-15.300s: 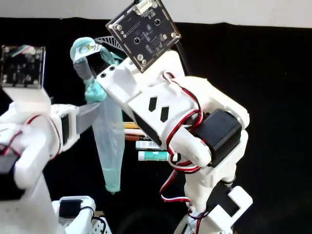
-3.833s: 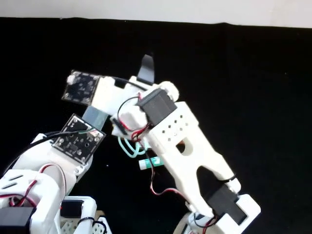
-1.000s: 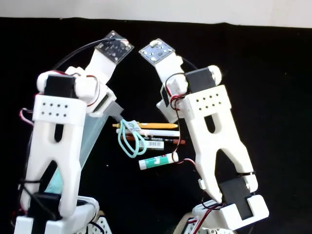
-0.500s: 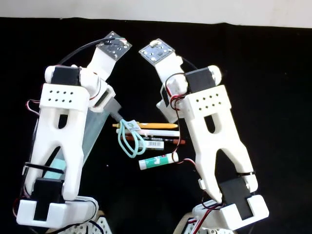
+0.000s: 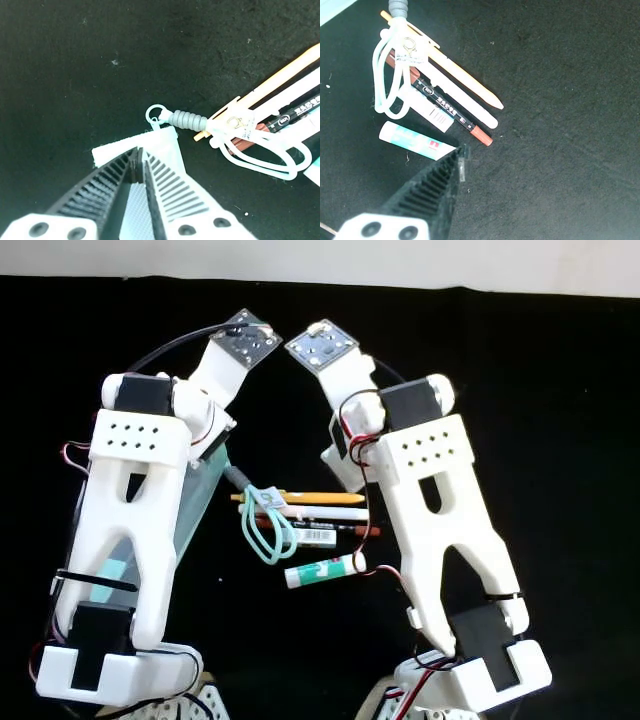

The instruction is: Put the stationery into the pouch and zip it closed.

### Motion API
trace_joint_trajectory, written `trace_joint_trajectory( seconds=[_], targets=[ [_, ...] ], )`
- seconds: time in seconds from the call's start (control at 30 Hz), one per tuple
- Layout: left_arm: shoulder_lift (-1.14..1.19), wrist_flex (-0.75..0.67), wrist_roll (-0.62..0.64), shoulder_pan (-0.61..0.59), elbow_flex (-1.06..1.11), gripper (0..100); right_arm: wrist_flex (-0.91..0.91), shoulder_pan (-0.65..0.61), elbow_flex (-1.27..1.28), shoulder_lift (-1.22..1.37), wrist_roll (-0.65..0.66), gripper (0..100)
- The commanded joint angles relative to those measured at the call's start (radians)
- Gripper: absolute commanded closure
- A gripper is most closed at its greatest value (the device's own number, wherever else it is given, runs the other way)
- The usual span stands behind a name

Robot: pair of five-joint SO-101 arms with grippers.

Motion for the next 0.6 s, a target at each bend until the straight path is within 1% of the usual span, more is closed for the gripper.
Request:
trace_joint_trajectory(
  seconds=[0.0,0.07,0.1,0.23,0.3,0.47,0.57],
  targets=[
    [-0.001,-0.002,-0.008,-0.012,-0.024,99,-0.012,0.008,-0.002,-0.044,-0.011,36.1],
    [-0.001,0.011,-0.008,-0.028,-0.068,97,-0.012,0.008,-0.002,-0.044,-0.011,36.1],
    [-0.001,0.029,-0.006,-0.036,-0.094,93,-0.012,0.008,-0.002,-0.044,-0.011,36.1],
    [0.001,0.124,-0.003,-0.077,-0.177,72,-0.012,0.008,-0.002,-0.044,-0.011,36.1],
    [0.001,0.141,-0.005,-0.101,-0.194,66,-0.012,0.008,-0.002,-0.044,-0.011,36.1],
    [0.008,0.141,-0.006,-0.143,-0.188,66,-0.012,0.008,-0.002,-0.042,-0.011,36.1],
    [0.01,0.133,-0.009,-0.203,-0.196,66,-0.012,0.008,-0.002,-0.042,-0.011,36.1]
  ],
)
